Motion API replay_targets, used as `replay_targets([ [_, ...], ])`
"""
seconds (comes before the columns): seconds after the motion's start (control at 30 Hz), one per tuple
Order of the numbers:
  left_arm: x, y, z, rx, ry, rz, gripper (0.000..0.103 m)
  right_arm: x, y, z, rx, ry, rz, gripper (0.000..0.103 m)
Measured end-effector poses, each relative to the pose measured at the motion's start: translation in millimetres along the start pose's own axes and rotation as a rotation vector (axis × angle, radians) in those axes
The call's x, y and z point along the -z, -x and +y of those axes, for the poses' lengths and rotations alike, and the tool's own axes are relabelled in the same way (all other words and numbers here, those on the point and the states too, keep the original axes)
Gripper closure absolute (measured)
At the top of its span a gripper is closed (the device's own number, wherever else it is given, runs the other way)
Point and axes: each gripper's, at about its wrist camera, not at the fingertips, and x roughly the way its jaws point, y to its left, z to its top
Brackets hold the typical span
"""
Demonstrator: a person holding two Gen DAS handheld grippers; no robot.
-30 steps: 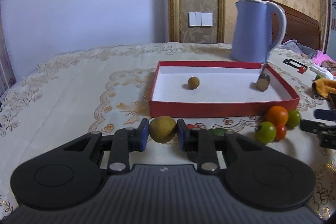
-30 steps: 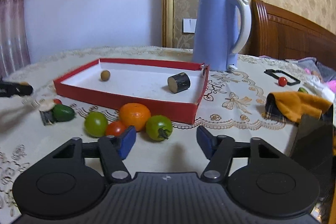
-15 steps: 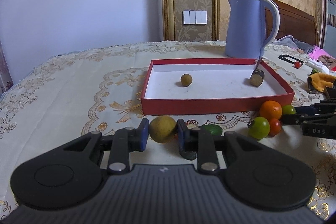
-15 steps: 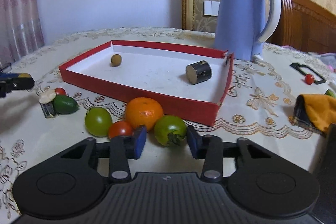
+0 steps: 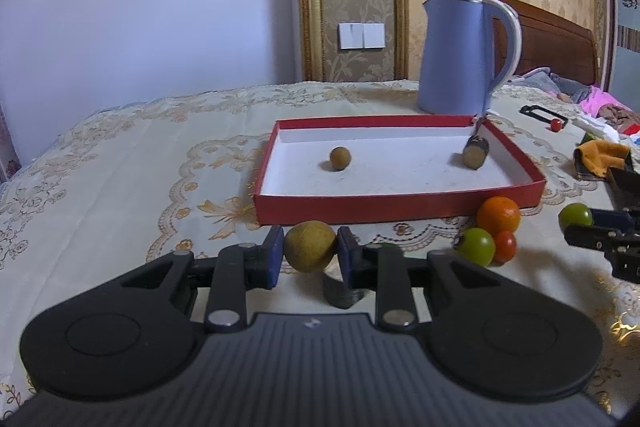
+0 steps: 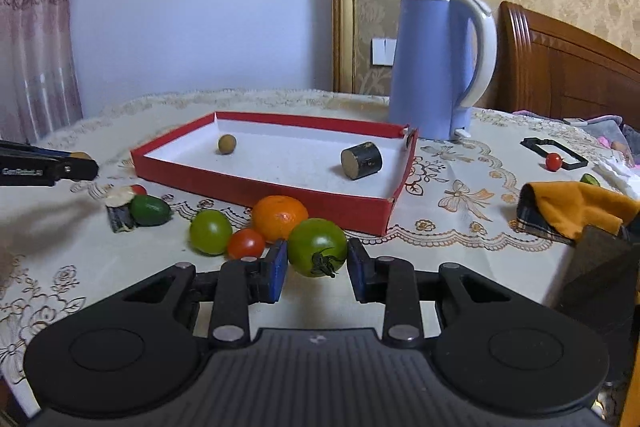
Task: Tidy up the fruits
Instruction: 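Drop the longan in the tray with the left tool while the right tool grasps the green tomato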
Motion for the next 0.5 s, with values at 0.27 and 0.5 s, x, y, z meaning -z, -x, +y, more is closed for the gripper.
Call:
replay_targets([
  [0.27, -26.9, -3.3, -19.8, -0.012, -0.045, -0.045, 0.077, 5.8, 18.5, 0.4, -0.031, -0.018, -0.036, 0.072],
  [0.5, -63.5, -31.2, -42.4, -0.021, -0.107, -0.084, 0.077, 6.5, 25.5, -1.7, -0.052, -0.042, -0.061, 0.072],
])
